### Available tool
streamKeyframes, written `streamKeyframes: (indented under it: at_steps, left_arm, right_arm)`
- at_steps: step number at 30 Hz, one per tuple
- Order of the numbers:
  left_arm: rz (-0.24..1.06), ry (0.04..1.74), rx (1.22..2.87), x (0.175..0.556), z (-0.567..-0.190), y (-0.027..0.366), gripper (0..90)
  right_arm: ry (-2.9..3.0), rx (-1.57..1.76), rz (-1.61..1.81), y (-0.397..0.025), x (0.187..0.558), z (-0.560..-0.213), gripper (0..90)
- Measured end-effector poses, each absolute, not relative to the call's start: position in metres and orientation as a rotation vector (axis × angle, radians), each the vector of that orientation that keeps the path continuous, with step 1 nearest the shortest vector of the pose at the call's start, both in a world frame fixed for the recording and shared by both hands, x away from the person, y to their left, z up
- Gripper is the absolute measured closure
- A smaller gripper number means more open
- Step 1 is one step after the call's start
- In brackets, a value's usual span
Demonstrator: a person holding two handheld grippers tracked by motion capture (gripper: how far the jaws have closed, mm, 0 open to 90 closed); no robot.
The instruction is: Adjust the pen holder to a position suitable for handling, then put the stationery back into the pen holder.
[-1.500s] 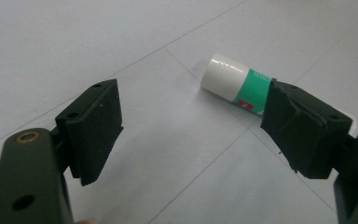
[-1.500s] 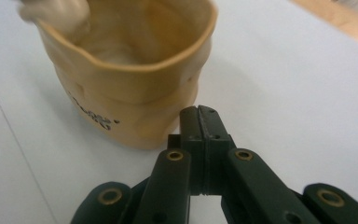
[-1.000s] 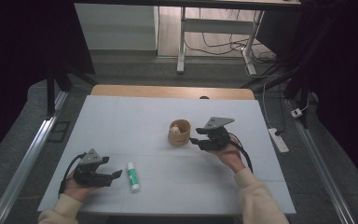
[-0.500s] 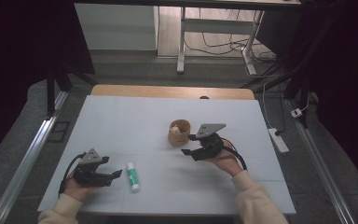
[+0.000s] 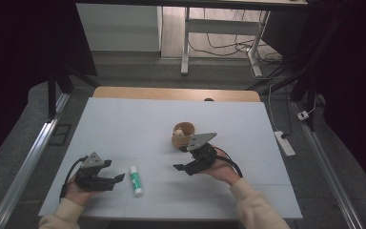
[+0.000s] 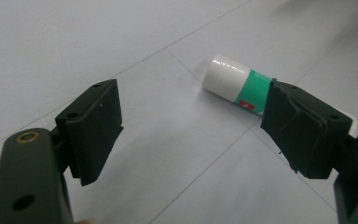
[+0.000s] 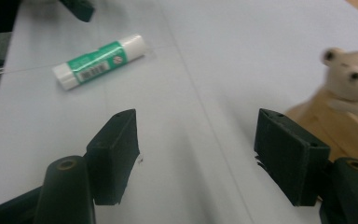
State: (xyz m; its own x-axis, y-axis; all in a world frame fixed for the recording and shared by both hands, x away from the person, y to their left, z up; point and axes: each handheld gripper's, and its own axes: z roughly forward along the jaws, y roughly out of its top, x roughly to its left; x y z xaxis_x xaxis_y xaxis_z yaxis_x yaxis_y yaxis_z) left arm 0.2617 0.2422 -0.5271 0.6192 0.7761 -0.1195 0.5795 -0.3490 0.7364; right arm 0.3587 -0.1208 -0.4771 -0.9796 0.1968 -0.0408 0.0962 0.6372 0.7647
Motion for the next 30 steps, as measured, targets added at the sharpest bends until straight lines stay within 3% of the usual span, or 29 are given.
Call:
streamKeyframes:
  at_steps: [30]
  left_arm:
    - [0.323, 1.066, 2.063, 0.262, -0.527, 0.243, 19.8]
  right_arm:
    - [2.87, -0.012, 1.179, -0.082, 0.335, -0.493, 31.4]
